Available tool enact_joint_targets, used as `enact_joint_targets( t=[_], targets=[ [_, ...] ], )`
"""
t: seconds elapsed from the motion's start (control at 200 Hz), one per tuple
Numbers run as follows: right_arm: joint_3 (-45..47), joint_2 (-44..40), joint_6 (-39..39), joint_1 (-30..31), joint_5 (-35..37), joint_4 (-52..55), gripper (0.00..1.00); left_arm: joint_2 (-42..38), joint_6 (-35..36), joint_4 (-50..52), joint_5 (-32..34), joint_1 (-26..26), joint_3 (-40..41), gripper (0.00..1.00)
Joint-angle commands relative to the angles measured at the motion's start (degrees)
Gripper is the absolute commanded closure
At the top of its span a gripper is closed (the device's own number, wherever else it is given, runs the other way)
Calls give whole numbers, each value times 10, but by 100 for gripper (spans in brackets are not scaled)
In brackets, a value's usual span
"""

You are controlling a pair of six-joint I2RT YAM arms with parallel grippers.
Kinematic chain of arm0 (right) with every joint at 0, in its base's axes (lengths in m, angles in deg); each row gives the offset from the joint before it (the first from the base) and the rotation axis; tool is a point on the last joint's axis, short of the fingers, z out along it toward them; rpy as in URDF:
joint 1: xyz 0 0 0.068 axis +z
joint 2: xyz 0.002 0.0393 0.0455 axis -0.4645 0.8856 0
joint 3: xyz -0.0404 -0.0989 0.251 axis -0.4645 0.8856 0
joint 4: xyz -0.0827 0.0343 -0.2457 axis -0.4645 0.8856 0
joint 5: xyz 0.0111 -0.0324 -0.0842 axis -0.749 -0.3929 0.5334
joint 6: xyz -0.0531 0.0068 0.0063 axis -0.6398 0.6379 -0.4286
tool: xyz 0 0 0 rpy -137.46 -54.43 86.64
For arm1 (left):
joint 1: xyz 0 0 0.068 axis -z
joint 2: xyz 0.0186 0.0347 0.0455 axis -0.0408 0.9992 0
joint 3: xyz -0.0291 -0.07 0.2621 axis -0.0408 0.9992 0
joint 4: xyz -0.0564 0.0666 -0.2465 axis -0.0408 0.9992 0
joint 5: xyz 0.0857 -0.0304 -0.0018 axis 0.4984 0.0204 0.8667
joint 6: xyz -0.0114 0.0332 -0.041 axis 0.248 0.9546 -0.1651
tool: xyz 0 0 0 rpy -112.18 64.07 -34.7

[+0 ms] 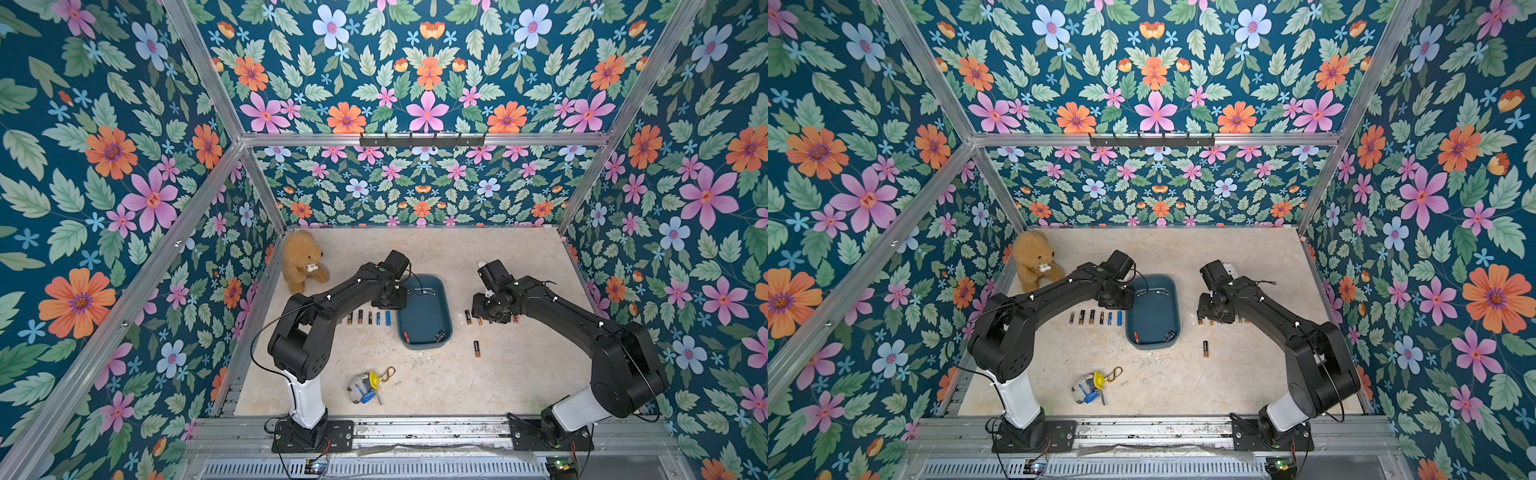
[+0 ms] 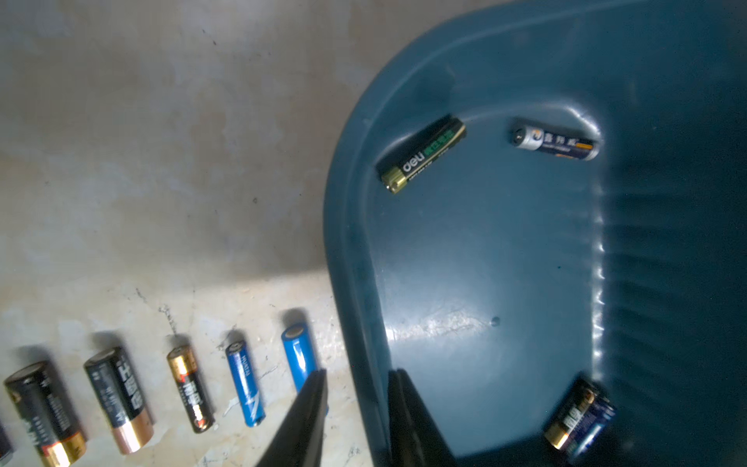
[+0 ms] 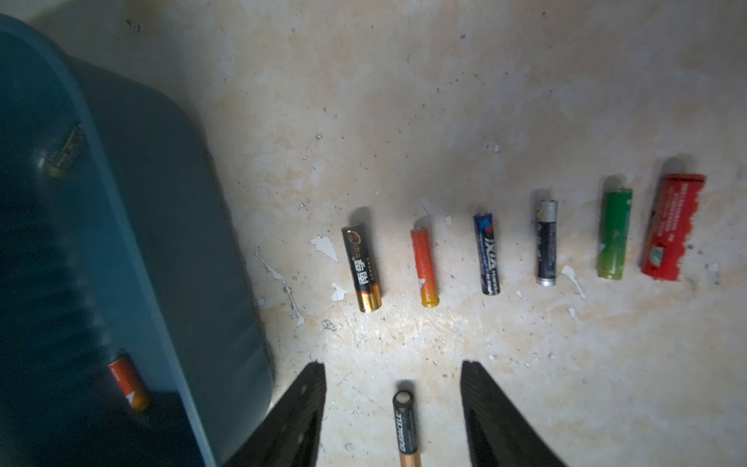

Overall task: Take the batteries out of the storage box
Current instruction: Adjust the storage box at the center of the board.

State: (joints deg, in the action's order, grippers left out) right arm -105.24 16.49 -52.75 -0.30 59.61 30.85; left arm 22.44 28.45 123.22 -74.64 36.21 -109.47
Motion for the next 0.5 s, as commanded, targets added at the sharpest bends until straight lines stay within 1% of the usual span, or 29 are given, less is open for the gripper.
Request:
enact_joint_targets(
  t=[0.0,0.215,0.495],
  targets=[
    [6,-7,-3,0,6,1,41,3,-6,1,-2,1,-4,71],
    [17,-13,-2,0,1,-6,41,14,-8,5,-5,1,-11,83],
    [33,-27,1,-4,0,-9,41,26,-12,10,-10,8,-26,87]
  ],
)
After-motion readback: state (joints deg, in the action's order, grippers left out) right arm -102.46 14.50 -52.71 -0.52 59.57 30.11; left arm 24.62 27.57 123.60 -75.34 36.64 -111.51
